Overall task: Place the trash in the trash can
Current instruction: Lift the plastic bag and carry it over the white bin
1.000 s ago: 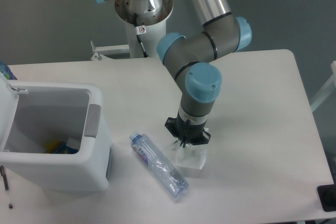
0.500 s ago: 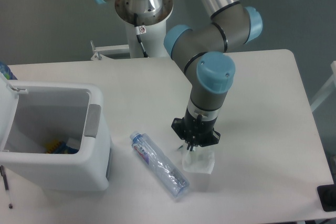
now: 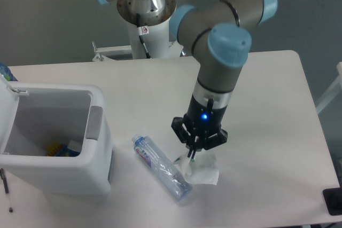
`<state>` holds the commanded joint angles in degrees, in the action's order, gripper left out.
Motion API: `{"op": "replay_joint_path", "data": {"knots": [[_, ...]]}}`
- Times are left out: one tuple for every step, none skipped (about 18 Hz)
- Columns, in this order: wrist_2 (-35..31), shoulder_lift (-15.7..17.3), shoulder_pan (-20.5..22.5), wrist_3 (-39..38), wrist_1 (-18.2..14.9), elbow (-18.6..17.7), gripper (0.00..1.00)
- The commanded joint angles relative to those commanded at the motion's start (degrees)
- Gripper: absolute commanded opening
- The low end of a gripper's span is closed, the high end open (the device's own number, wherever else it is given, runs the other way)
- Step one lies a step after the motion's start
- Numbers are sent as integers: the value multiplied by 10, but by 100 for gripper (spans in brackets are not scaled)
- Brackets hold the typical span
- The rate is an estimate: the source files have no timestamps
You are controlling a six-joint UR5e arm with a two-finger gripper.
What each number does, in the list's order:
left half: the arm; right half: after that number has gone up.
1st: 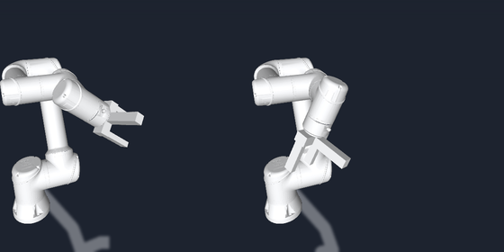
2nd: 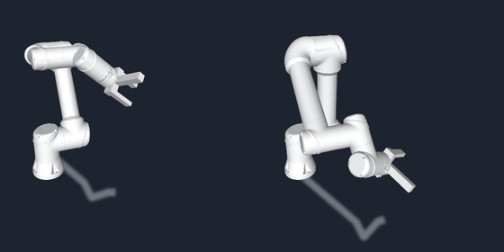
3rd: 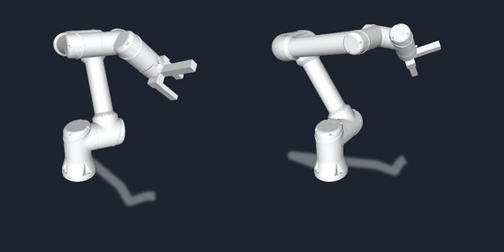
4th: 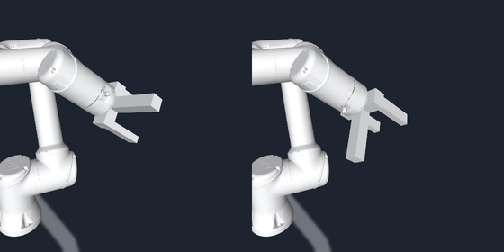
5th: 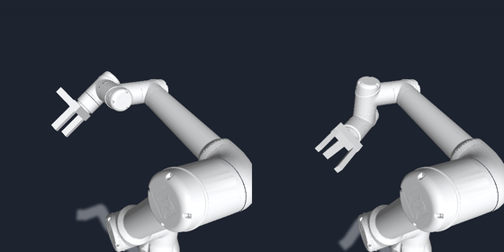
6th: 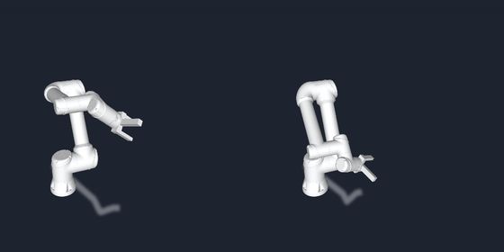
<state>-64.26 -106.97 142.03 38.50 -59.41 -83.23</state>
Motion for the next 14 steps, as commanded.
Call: {"op": "replay_joint_path", "data": {"knots": [[11, 5, -1, -4, 0, 0, 7], [20, 11, -3, -10, 0, 0, 7], [27, 18, -3, -15, 0, 0, 7], [33, 25, -5, -19, 1, 0, 7], [40, 31, -11, -25, 1, 3, 7], [47, 34, -12, -34, 1, 6, 7], [53, 40, -13, -45, 1, 8, 7], [58, 45, -16, -57, 2, 8, 7], [62, 52, -24, -68, 3, 10, 7], [62, 55, -32, -78, 3, 14, 7], [63, 61, -43, -87, 3, 18, 7], [63, 67, -50, -95, 4, 18, 7], [63, 74, -55, -102, 4, 19, 7], [63, 80, -62, -108, 4, 18, 7]]}}
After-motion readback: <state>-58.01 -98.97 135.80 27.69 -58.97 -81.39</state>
